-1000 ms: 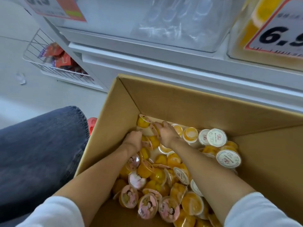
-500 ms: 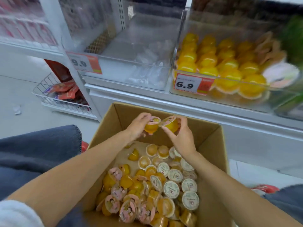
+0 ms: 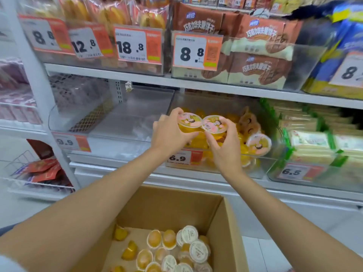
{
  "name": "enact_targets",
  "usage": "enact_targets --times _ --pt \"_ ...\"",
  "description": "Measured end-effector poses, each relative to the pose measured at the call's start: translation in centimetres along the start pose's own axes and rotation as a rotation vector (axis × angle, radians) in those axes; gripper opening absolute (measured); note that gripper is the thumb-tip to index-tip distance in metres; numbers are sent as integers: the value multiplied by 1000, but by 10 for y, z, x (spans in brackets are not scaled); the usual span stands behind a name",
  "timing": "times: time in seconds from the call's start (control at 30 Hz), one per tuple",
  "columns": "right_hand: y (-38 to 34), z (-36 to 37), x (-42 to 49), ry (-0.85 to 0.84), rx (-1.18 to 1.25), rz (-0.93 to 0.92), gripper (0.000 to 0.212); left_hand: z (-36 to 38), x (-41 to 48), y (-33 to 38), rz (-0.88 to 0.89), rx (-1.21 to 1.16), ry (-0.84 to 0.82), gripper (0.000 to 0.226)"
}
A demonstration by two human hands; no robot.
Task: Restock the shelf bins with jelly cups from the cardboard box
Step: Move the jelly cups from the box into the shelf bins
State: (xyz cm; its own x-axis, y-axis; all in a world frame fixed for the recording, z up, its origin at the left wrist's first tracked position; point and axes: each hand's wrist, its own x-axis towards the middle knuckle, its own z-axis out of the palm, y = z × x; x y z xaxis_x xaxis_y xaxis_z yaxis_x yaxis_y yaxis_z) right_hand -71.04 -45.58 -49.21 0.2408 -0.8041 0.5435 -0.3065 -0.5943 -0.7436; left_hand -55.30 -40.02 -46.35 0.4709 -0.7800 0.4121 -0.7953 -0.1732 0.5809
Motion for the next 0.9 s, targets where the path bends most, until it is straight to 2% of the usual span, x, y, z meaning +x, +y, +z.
enact_targets --times 0.1,0.33,0.43,0.5,0.57,0.63,0.7,0.8,0.9 --pt "17 13 40 -41 -88 42 50 18 52 -2 62 284 24 75" --pt "56 61 129 -121 -375 87 53 53 161 -20 46 516 -220 80" --pt "69 81 152 -143 -473 105 50 62 178 -30 69 546 -256 70" --pt "72 89 155 -139 -542 99 49 68 177 -33 118 690 -244 52" --pt "72 90 154 -120 -635 61 47 69 176 -34 159 779 -302 52" --pt "70 87 152 -120 -624 53 46 66 176 -36 150 787 -365 59" --pt "67 82 151 -94 -537 65 41 61 176 -35 147 786 -374 55" --pt "59 78 154 -19 -423 28 42 57 173 -27 129 716 -338 37" --pt "62 83 163 -82 -406 52 42 55 177 -24 131 609 -259 37"
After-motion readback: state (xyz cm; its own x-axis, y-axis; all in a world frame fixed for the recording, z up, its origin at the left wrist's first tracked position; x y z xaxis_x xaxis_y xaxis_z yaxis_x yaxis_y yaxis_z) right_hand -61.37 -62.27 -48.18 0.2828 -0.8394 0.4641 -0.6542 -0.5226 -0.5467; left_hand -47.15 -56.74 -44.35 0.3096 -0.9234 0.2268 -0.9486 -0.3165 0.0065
